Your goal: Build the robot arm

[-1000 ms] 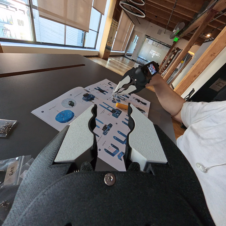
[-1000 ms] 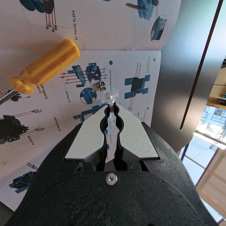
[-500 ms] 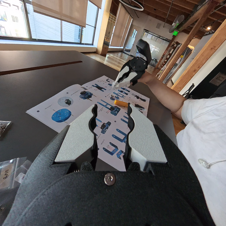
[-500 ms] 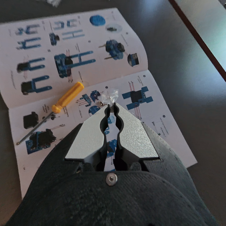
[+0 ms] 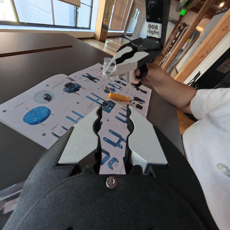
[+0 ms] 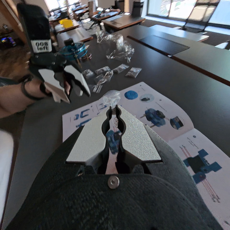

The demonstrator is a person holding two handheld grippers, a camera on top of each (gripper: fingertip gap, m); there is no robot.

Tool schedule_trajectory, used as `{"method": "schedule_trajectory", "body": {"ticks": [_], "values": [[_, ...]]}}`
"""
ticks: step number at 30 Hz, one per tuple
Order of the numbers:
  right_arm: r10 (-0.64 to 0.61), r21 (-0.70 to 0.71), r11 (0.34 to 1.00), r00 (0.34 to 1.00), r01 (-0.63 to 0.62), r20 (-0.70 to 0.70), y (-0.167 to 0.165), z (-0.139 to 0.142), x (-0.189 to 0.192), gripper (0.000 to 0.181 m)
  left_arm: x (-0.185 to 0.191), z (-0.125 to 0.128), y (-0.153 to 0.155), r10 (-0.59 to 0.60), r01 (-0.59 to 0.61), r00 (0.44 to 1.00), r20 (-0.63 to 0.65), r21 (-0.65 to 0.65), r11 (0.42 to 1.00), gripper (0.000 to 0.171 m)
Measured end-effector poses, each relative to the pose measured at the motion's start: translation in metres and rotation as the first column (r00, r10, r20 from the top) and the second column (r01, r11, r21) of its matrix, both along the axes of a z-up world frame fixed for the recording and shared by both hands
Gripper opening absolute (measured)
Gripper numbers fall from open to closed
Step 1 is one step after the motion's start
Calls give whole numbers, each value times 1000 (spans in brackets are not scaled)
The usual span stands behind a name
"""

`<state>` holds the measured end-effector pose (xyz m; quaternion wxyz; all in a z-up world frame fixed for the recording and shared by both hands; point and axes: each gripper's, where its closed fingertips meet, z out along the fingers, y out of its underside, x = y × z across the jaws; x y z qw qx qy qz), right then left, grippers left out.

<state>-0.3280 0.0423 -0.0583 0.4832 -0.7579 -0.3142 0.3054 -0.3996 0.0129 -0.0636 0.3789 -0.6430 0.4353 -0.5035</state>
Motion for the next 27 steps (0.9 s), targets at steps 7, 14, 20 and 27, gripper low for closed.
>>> {"method": "schedule_trajectory", "body": {"ticks": [7,14,20,27], "values": [[-125,52,991,992,127,-32,-6,-1,-60,4,0,22,6,120,-103,976,180,-98,990,39],[-159,74,985,986,155,52,-2,-22,-80,6,-14,5,26,196,-188,977,86,-89,978,15],[-174,80,982,982,169,69,1,-27,-81,6,-15,0,27,155,-138,984,83,-182,974,25],[-151,79,987,984,144,94,-1,-35,-82,15,-15,-12,21,71,-69,998,1,-204,976,2]]}}
